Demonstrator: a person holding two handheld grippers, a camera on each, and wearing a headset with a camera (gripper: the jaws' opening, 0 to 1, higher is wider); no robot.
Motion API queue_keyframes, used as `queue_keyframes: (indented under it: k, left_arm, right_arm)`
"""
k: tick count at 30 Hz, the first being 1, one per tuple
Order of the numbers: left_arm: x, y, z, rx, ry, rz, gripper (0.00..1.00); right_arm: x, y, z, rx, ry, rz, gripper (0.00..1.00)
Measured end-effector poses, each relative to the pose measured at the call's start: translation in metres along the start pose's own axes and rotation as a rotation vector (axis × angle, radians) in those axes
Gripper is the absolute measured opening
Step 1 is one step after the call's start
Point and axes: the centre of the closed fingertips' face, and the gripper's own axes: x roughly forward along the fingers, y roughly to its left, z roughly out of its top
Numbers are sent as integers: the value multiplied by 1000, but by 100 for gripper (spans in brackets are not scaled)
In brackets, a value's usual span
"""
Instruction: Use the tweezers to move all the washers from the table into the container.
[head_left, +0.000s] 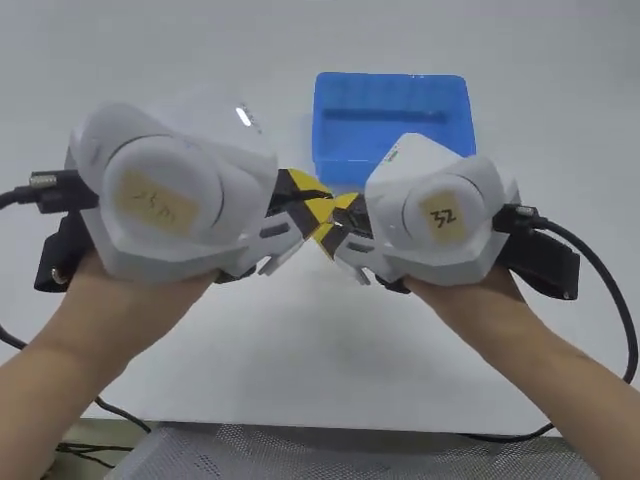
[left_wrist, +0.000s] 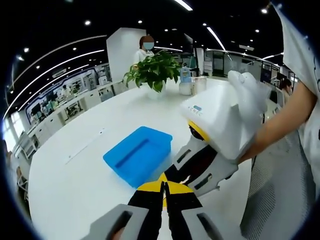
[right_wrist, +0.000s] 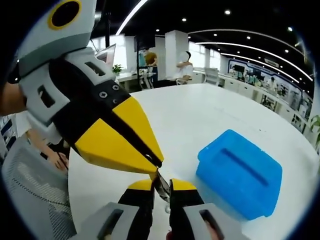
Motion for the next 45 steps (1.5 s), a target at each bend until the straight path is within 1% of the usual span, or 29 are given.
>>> queue_keyframes:
  k: [1,2,8,10,12,13,14,16,17,18,20,21,24,25,26,27,30,31,32,34,37,38,39,42,45]
  left_arm:
    - [0,0,0,-1,1,1,0]
    - [0,1,1,-1,2,2,0]
    - [-1,0,1,7,8,9,0]
    - [-2,0,2,16,3,12,0]
    - [-2,0,-1,17,10,13,0]
    - [-1,0,-2,15,8,9,0]
    - [-2,1,-2,4,3,16,0]
    - [-2,1,-2,-12,-2,8,0]
    - [-2,1,-3,-13,-2,7,0]
    - [-3,0,-4,0,13,4,0]
    - [-4,-1,-4,36,31,10,0]
    - [-3,-3,-4,43,31,8,0]
    - [-3,-2,-4,39,16,12,0]
    - [-2,-2,-6,25,25,9,0]
    - [-3,-2,-7,29,35,9,0]
    - [-4,0,-6,48,40,20,0]
    - [-3,-3,-6,58,41,15,0]
    - [-3,-3,-7,62,40,15,0]
    - [-4,-2,-6,62,37,20,0]
    - [-5,-1,-6,46,42,19,0]
    - [-5,-1,-5,52,40,24,0]
    - [-5,-2,-7,52,47,20,0]
    - [-4,-1,-7,53,45,22,0]
    - [-4,-1,-9,49,54,17,0]
    - [-4,0,-8,63,54,8,0]
  right_arm:
    - [0,0,1,20,0,5,8]
    - [0,0,1,24,1,6,8]
    - [-1,3,2,17,-1,5,7]
    - [-1,3,4,8,-8,0,7]
    - [1,4,2,8,2,6,7]
    - [2,4,1,12,-3,6,7]
    - [2,4,2,14,-5,7,7]
    - [2,5,1,18,2,11,7]
    - [2,5,1,9,5,13,7]
    - [2,6,2,6,6,14,8]
    - [2,7,2,3,7,15,8]
    - [2,8,2,2,8,18,8]
    - [2,7,1,-5,9,12,7]
    - [2,7,1,-4,9,13,7]
    - [2,8,2,9,11,20,8]
    - [1,9,2,8,12,19,8]
    - [2,10,2,-5,15,20,7]
    - [2,10,1,-5,17,21,7]
    - [3,9,3,-9,8,19,7]
    - [3,9,4,6,16,25,8]
    - [3,9,5,-11,13,23,7]
    - [4,10,4,-12,20,27,7]
    - [4,9,4,-15,12,28,7]
    - [3,10,4,-13,20,45,8]
    - [4,9,4,-60,28,62,8]
